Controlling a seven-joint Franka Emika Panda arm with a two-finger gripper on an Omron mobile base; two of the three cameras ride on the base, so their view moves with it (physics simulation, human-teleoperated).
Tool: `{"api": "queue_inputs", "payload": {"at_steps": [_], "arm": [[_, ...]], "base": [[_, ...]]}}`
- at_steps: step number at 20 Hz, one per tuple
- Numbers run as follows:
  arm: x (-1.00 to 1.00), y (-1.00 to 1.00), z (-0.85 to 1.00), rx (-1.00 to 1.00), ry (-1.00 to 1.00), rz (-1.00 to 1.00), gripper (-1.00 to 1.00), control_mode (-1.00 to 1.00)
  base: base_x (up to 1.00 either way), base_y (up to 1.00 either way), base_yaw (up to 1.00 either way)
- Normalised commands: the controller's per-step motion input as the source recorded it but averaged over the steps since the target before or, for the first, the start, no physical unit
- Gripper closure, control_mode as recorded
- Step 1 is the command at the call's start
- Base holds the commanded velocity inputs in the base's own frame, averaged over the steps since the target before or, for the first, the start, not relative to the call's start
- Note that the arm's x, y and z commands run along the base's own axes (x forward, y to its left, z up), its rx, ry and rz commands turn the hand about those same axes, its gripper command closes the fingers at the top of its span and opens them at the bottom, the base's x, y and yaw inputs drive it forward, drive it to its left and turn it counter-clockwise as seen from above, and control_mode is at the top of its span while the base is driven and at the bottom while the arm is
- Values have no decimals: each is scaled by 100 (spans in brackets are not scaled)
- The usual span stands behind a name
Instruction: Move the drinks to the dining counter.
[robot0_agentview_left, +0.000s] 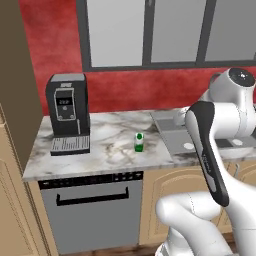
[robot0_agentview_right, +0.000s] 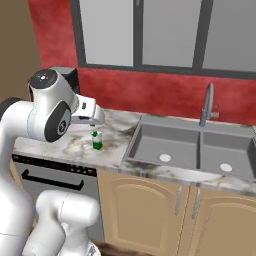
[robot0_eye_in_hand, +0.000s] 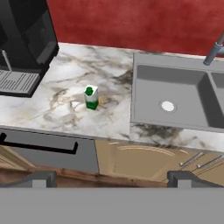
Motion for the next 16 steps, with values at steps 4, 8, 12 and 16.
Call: {"api": "queue_inputs", "payload": {"at_steps": [4, 8, 12, 16], "arm": [[0, 0, 0, 0, 0, 0, -100, 100], [0, 0, 0, 0, 0, 0, -100, 100], [0, 0, 0, 0, 0, 0, -100, 100], [0, 0, 0, 0, 0, 0, -100, 100]], "base": [[30, 16, -6], [33, 9, -6], [40, 10, -6], [35, 11, -5]]}}
